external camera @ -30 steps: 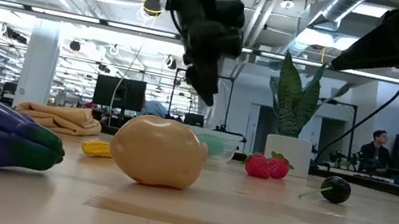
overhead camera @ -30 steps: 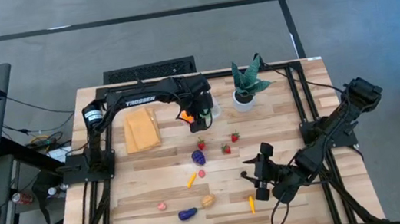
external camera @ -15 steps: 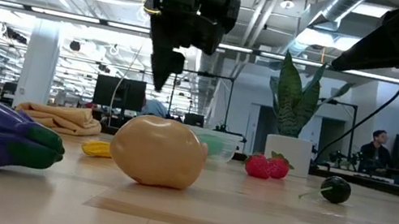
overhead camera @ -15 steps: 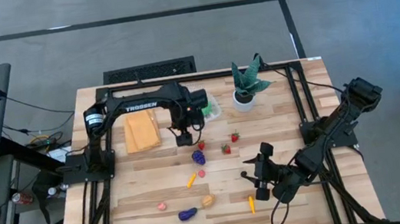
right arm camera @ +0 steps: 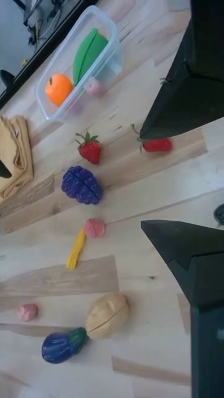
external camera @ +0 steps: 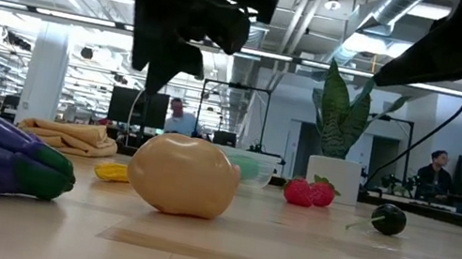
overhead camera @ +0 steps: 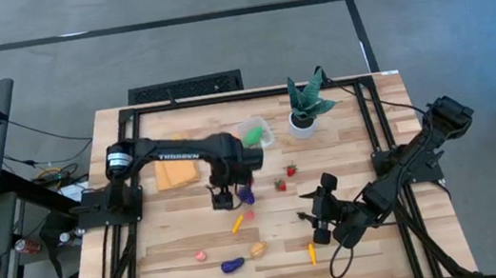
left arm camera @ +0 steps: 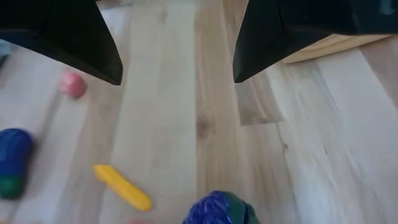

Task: Pick and placing Produce into tupperware
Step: Put the pink peach into the transparent bin

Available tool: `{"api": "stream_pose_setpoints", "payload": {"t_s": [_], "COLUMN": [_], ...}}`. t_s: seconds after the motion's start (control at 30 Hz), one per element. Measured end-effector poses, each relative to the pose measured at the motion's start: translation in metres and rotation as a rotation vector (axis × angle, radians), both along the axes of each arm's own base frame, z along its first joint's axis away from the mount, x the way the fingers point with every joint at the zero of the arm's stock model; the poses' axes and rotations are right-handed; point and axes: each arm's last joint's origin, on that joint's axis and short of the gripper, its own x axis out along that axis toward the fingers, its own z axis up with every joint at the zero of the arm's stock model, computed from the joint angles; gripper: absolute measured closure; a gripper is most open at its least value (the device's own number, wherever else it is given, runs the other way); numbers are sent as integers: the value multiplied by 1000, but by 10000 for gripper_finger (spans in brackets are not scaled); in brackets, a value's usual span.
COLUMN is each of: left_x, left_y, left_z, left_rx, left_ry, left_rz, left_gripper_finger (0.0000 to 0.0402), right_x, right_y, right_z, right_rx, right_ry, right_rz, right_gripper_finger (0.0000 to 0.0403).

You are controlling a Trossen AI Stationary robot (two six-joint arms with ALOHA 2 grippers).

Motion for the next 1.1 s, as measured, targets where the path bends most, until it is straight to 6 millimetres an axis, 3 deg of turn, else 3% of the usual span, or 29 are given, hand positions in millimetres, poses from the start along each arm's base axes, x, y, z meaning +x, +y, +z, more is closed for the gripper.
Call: {"api": "stream_pose_setpoints", "payload": {"t_s": [0.13,0.3,0.53,0.7,0.9,1.1], "left_x": [-9,-42,-113,-170,-224,-244], "left_y": [-24,-50,-85,-97,-101,-108], "left_z": [-5,-3,12,22,7,-24], "left_rx": [92,220,309,347,234,-26], "left_ry": [-19,-88,-356,-663,-962,-1050], "left_rz": [-45,-65,-44,95,281,343], "left_gripper_finger": [106,106,106,106,106,106], "right_x": [0,0,0,1,8,12], "right_y": [0,0,0,0,-3,-10], "right_z": [0,0,0,1,4,4], "right_rx": [-2,-2,-1,-16,-24,-20], "right_ry": [2,2,0,-6,-30,-27], "right_rz": [2,1,-1,7,9,-16], "right_gripper_finger": [187,187,187,187,187,187]}}
